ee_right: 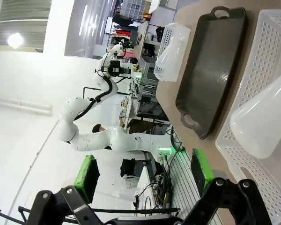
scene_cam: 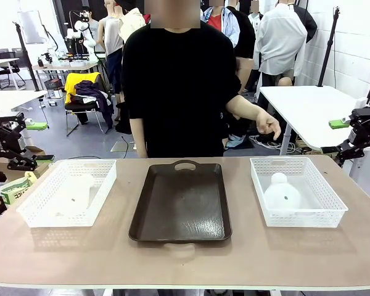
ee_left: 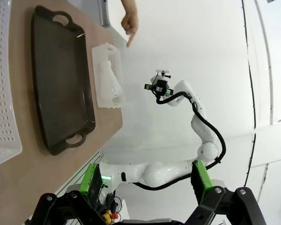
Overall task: Prepare the laboratory tools.
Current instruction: Pick up the Big flask that the person points to.
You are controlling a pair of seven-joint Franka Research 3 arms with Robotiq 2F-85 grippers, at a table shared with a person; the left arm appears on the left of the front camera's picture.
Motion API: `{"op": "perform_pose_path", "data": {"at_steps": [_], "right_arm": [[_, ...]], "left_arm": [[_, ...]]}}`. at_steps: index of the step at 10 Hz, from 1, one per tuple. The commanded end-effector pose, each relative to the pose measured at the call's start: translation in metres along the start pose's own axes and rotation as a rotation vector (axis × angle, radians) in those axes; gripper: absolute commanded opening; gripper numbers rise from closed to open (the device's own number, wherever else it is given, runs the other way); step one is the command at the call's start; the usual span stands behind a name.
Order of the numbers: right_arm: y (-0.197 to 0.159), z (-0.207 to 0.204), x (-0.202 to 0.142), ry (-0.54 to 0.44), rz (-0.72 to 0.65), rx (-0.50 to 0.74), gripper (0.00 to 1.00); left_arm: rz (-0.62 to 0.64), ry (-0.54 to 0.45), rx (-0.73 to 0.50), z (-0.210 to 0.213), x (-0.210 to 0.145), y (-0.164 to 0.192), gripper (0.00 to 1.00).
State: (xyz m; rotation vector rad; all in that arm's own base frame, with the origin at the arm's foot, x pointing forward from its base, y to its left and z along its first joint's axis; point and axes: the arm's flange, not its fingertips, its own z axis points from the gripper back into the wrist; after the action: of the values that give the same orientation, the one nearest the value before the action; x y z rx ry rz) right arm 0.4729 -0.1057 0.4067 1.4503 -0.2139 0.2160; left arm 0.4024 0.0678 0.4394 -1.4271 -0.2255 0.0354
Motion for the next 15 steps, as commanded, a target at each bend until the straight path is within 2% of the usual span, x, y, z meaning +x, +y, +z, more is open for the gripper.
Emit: {"op": "perform_pose_path", "data": {"at_steps": [1, 13, 15], "right_arm": [[0.002, 0.000, 0.000, 0.000, 0.007, 0.001, 1.00], [0.000, 0.000, 0.000, 0.001, 0.000, 0.000, 1.00], [0.025, -0.003, 0.018, -0.086, -0.067, -0.202, 1.00]], "left_arm": [[-0.015, -0.003, 0.000, 0.001, 0.000, 0.000, 1.00], [-0.015, -0.003, 0.000, 0.001, 0.000, 0.000, 1.00], [-0.015, -0.003, 0.000, 0.001, 0.000, 0.000, 1.00]]}}
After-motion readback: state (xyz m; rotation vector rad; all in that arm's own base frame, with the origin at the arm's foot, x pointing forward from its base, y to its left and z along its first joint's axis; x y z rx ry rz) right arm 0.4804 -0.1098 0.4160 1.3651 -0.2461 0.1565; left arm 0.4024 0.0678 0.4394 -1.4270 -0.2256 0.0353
